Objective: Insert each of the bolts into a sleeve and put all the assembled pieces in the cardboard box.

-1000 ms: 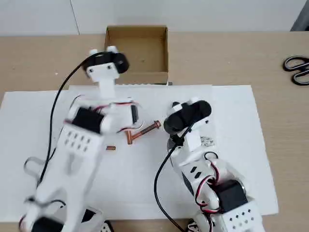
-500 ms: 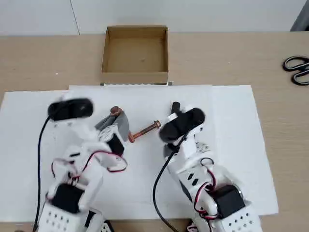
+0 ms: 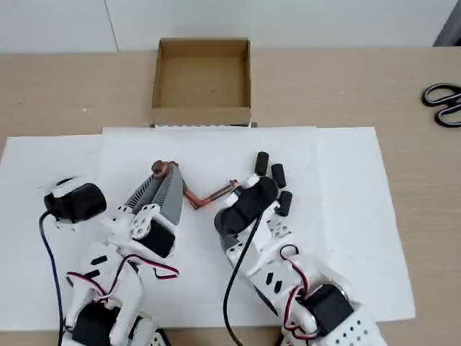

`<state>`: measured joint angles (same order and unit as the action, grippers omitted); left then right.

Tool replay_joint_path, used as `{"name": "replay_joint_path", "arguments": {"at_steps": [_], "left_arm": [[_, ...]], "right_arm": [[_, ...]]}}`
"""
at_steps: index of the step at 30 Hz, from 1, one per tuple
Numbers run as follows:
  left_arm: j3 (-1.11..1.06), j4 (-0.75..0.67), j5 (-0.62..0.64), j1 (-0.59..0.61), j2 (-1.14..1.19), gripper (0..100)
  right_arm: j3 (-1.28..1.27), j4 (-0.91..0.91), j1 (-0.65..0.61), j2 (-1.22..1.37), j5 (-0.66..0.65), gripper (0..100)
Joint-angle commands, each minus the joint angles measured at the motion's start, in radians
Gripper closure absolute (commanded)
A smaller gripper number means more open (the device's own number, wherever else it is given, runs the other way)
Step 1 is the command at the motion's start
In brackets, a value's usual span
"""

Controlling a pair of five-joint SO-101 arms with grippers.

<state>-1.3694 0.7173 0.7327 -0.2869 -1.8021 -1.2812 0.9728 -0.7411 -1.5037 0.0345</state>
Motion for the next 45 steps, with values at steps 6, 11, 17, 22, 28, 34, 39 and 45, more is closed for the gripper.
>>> {"name": "replay_joint_path", "arguments": {"at_steps": [6, 11, 17, 22, 28, 34, 39, 45], "left_arm": [[0.004, -0.031, 0.006, -0.109, -0.014, 99], [0.004, -0.014, 0.003, -0.135, -0.012, 99], [0.004, 0.071, 0.003, -0.137, -0.012, 99], [0.002, 0.077, 0.003, -0.137, -0.012, 99], [-0.033, 0.075, 0.003, -0.149, -0.012, 99], [-0.035, 0.077, 0.003, -0.203, -0.012, 99], [-0.047, 0.077, 0.002, -0.207, -0.012, 99], [-0.076, 0.066, 0.002, -0.201, -0.012, 99]], "right_arm": [[-0.005, -0.028, -0.05, -0.062, 0.002, 99.6], [-0.005, -0.028, -0.05, -0.067, 0.0, 99.6], [0.002, -0.028, -0.05, -0.067, 0.0, 99.6], [0.002, -0.03, -0.053, -0.067, -0.017, 99.6], [0.002, -0.081, -0.053, -0.068, -0.092, 99.6], [0.002, -0.084, -0.053, -0.068, -0.109, 99.6], [0.002, -0.084, -0.053, -0.068, -0.109, 99.6], [0.002, -0.084, -0.054, -0.068, -0.109, 99.6]]}}
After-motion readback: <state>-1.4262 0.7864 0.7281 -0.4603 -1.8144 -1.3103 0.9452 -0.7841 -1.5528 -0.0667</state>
